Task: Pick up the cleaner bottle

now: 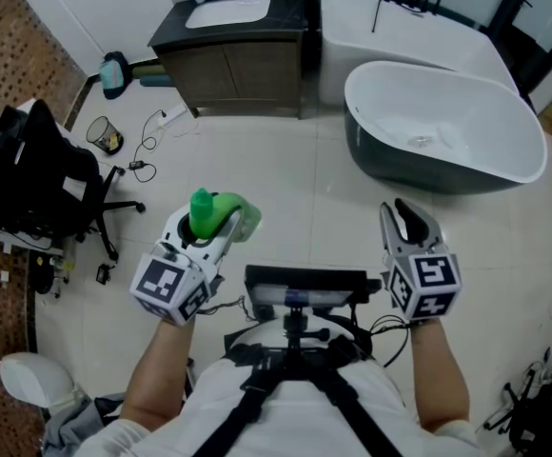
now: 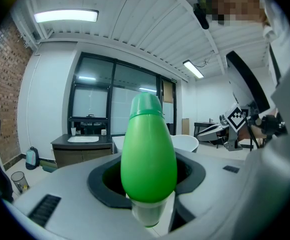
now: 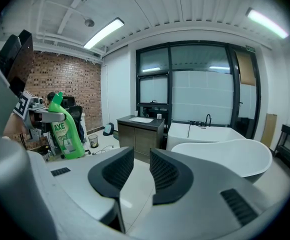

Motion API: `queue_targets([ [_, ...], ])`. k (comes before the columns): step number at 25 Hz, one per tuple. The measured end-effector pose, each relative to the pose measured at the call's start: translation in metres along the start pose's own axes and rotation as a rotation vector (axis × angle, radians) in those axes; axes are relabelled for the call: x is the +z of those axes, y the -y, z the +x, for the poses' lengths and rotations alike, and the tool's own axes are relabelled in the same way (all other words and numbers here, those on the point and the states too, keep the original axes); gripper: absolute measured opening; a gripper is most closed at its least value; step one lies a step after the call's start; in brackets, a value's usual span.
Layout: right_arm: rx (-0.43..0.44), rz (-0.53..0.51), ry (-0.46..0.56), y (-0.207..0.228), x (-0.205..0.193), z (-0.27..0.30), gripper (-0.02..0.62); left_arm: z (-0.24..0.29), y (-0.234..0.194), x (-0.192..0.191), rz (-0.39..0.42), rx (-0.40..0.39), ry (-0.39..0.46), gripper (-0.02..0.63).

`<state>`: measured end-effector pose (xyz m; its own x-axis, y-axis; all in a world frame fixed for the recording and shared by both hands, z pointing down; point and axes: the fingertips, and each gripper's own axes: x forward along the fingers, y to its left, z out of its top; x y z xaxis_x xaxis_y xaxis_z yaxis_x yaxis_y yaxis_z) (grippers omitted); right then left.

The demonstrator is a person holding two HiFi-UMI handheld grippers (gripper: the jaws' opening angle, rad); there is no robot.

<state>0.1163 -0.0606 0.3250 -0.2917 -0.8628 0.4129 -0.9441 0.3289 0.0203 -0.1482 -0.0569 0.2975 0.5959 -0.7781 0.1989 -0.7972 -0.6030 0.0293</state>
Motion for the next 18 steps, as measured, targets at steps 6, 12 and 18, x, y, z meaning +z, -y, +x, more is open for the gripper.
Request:
queue_targets([
  [6,-0.045,-0.034,0.010,0.009,0.003,0.000,0.038,0.002,-0.001,0.000,0.011,-0.006,0.006,0.181],
  [12,-0.116,-0.075,0.007,0.026,0.005,-0.006,0.006,0.003,0.000,0.000,0.014,0.000,0.001,0.181],
  [18,-0.187,-0.046,0.031,0.045,0.011,-0.008,0.006,-0.002,-0.006,-0.007,-0.001,0.027,-0.014,0.181],
])
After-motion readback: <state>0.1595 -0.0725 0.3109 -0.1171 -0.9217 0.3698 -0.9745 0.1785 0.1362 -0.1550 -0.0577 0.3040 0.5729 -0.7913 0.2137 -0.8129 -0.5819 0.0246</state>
